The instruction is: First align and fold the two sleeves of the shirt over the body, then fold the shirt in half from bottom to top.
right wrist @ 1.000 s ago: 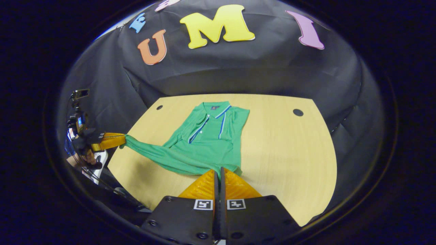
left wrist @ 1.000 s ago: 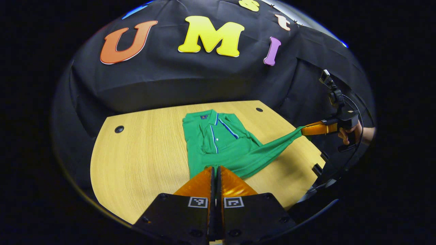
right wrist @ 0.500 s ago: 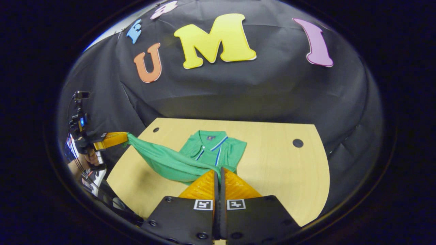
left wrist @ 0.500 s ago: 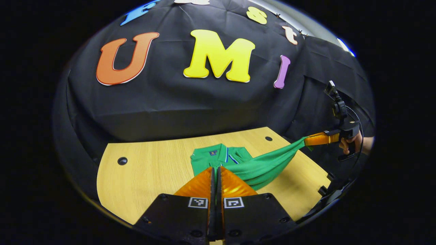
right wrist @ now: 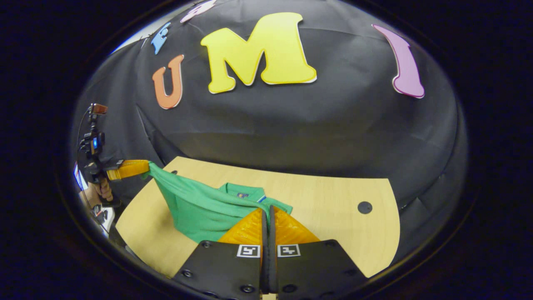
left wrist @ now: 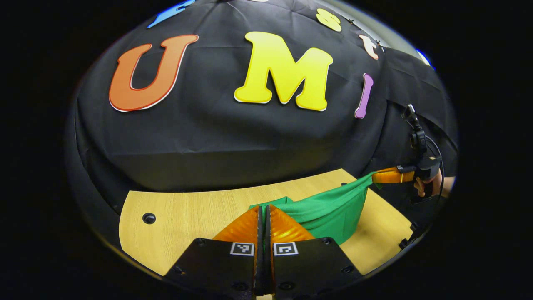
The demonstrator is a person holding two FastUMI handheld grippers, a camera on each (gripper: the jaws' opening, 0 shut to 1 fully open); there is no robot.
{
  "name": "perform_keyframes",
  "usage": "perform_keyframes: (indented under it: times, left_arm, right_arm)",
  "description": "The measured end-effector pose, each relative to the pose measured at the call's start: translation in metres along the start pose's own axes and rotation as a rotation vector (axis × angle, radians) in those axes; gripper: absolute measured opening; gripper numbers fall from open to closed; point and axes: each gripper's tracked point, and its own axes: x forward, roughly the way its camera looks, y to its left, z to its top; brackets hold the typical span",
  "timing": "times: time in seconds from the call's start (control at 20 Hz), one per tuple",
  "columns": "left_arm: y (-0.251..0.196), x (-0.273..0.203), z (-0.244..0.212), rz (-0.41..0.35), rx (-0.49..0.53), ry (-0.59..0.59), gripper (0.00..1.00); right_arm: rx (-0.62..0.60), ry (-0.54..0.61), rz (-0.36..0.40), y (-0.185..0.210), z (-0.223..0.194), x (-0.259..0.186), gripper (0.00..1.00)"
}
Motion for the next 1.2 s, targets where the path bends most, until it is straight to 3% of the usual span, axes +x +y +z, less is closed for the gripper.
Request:
perform_keyframes:
  times: [0.5, 0.75, 1.2]
  left_arm:
    - [0.04, 0.103, -0.056, 0.071, 0.003, 0.071, 0.03]
    - [0.055, 0.129, -0.072, 0.126, 0.006, 0.069, 0.03]
    - [0.071, 0.155, -0.099, 0.213, -0.075, 0.061, 0.03]
  right_arm:
    - [0.059, 0.09, -0.048, -0.02, -0.034, 0.13, 0.01]
    - [0.016, 0.098, -0.092, -0.028, -0.041, 0.164, 0.01]
    - [-0.006, 0.105, -0.158, -0.032, -0.061, 0.198, 0.01]
